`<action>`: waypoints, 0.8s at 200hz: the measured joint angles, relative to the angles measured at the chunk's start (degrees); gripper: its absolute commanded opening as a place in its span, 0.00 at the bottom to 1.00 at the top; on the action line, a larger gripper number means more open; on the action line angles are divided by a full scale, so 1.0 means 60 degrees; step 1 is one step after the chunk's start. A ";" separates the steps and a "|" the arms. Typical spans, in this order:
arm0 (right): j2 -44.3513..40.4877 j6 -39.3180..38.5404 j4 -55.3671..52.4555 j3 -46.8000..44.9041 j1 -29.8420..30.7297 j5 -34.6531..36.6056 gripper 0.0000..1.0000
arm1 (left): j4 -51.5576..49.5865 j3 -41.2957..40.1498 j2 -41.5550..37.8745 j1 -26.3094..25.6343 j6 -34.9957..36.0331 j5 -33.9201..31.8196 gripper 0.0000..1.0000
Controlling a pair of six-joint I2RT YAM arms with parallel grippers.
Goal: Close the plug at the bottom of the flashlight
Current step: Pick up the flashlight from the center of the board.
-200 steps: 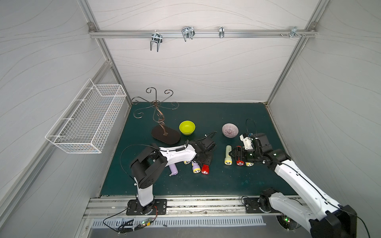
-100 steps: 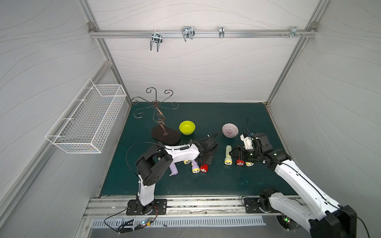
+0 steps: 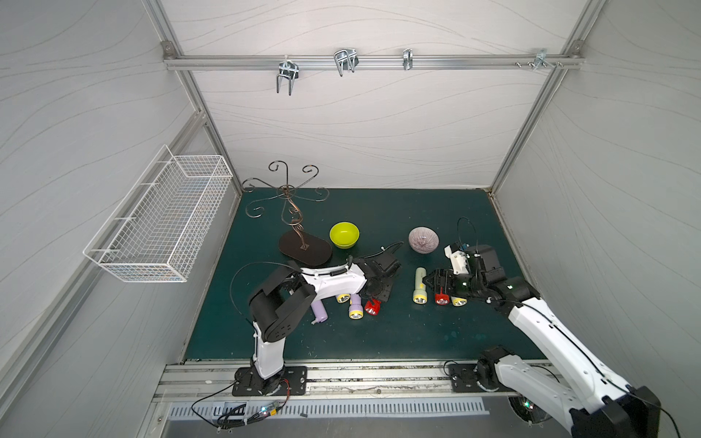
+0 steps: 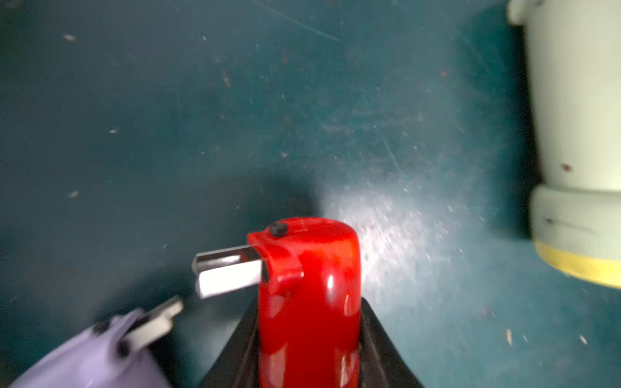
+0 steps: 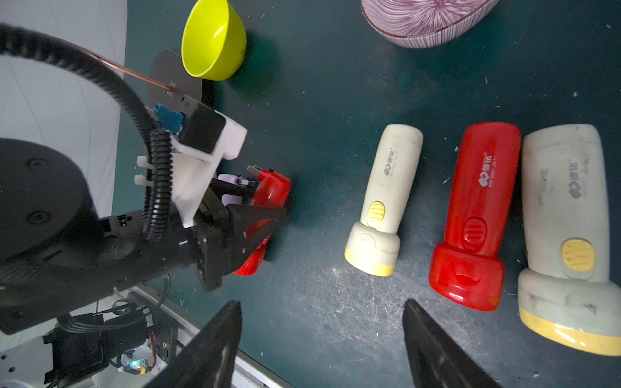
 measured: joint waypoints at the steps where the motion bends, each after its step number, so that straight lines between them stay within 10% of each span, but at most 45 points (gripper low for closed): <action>1: -0.0011 0.0000 0.0004 0.0000 0.0000 0.0000 0.77 | 0.0015 -0.0018 -0.0036 0.0000 0.0007 0.0004 0.00; 95: -0.2011 0.0106 0.0634 -0.0160 -0.0026 -0.0215 0.75 | 0.2459 -0.1126 -0.4852 0.0044 0.3235 0.1016 0.00; 160: -0.2076 0.0492 0.2991 -0.0364 0.0007 -0.2273 0.75 | 0.3963 -0.4178 -0.7617 0.0310 0.5249 0.4124 0.00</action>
